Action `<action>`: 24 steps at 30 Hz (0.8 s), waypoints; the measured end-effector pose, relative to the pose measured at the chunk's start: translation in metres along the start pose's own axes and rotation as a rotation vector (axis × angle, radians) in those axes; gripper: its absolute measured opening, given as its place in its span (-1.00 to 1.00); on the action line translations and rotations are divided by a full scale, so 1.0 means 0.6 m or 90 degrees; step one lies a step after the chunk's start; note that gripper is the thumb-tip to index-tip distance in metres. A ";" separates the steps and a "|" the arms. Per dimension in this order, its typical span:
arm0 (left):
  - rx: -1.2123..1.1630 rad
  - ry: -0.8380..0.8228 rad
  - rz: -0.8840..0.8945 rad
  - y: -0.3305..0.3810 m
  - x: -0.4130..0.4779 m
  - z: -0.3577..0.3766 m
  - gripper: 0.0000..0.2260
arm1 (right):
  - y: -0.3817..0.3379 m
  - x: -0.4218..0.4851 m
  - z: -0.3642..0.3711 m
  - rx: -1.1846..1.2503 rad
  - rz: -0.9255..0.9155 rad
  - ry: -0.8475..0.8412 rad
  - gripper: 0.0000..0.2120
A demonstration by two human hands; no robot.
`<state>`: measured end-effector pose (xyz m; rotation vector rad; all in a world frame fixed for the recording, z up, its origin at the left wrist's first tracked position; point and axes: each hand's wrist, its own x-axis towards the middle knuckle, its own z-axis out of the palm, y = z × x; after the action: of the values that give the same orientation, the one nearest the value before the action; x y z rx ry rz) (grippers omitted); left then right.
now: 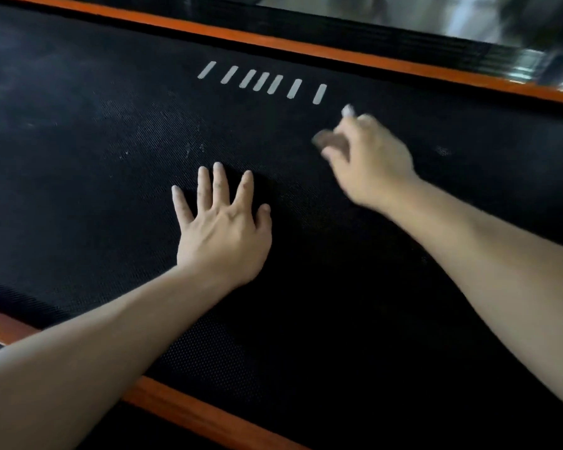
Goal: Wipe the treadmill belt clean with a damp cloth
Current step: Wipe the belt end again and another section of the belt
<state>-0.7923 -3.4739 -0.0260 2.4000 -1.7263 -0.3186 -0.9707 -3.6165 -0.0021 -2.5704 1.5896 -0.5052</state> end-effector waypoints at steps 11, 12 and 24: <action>0.025 0.023 0.014 0.000 -0.001 0.010 -0.39 | -0.029 0.026 0.023 0.054 -0.056 -0.012 -0.63; 0.028 0.025 0.014 0.000 -0.002 0.010 -0.39 | -0.046 -0.001 0.022 0.099 -0.130 -0.046 -0.65; 0.027 0.020 0.031 0.003 -0.004 0.007 -0.36 | -0.034 0.077 0.039 0.120 -0.175 -0.054 -0.73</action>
<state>-0.7960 -3.4724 -0.0293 2.3753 -1.7917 -0.2381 -0.9272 -3.6504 -0.0085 -2.6364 1.1090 -0.5297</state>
